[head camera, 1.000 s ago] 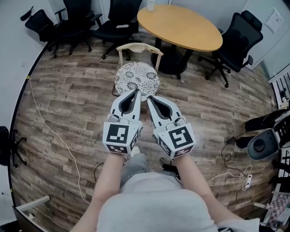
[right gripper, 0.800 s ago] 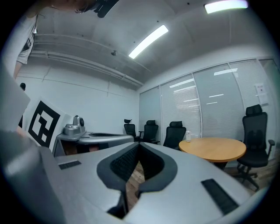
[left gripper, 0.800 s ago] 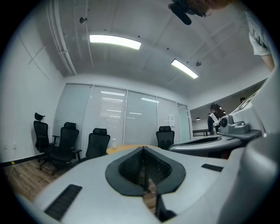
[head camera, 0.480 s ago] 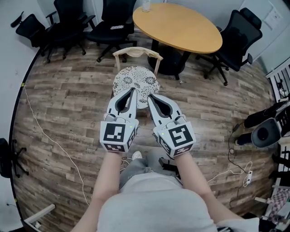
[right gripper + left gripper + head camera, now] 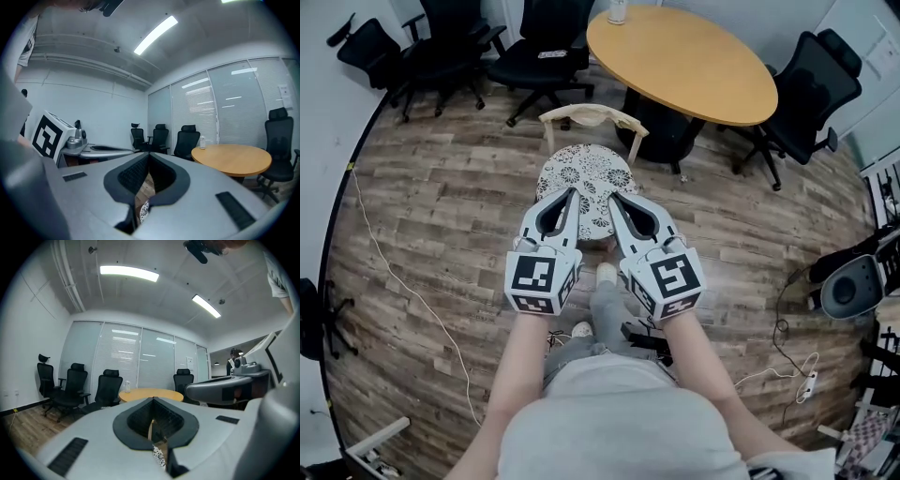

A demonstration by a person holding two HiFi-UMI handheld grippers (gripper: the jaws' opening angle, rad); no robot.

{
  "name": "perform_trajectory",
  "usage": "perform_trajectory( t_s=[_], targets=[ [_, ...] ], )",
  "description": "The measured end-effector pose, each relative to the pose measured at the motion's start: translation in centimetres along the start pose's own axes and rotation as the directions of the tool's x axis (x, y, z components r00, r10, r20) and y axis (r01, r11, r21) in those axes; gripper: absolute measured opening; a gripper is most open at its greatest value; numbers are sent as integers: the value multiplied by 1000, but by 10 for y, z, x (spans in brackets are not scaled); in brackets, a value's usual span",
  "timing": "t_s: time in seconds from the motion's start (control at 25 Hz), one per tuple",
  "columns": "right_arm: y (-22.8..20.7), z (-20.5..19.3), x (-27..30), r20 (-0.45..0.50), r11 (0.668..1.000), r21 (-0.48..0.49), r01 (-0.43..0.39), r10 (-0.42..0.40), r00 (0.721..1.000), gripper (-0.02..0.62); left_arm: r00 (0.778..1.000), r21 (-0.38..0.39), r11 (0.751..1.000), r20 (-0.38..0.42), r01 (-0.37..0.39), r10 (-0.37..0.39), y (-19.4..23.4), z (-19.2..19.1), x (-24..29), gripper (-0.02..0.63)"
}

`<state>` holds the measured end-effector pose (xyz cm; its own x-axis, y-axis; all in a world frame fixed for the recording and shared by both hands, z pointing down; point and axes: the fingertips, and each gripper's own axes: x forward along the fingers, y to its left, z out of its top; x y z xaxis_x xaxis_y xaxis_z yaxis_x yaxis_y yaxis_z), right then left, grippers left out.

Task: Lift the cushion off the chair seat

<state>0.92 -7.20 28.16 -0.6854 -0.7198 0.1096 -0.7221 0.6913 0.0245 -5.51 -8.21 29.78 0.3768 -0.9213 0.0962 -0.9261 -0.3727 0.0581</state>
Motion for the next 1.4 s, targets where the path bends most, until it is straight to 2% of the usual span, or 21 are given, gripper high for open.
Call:
perform_trajectory(
  t_s=[0.52,0.8,1.0,1.08,1.28,1.4],
  targets=[
    [-92,-24,87,-54,998,20,-60,61,997,25,1000,-53,999,-8,-3,3,48,-5,111,3],
    [-123,-44,129,-103,992,33,-125,128,986,26,996,-89,996,-83,-22,14,74,-28,159,3],
    [-132,-61,155,-138,984,28,-177,179,974,26,993,-106,994,-115,2,-14,87,-52,184,3],
    [-133,-68,163,-155,982,24,-188,190,970,26,991,-126,992,-132,14,-31,92,-63,191,74],
    [-135,-89,183,-189,979,39,-201,205,960,25,979,-143,990,-198,12,-40,110,-100,202,147],
    [-138,-109,198,-212,979,55,-196,203,956,26,973,-149,989,-229,1,-35,127,-123,211,153]
  ],
)
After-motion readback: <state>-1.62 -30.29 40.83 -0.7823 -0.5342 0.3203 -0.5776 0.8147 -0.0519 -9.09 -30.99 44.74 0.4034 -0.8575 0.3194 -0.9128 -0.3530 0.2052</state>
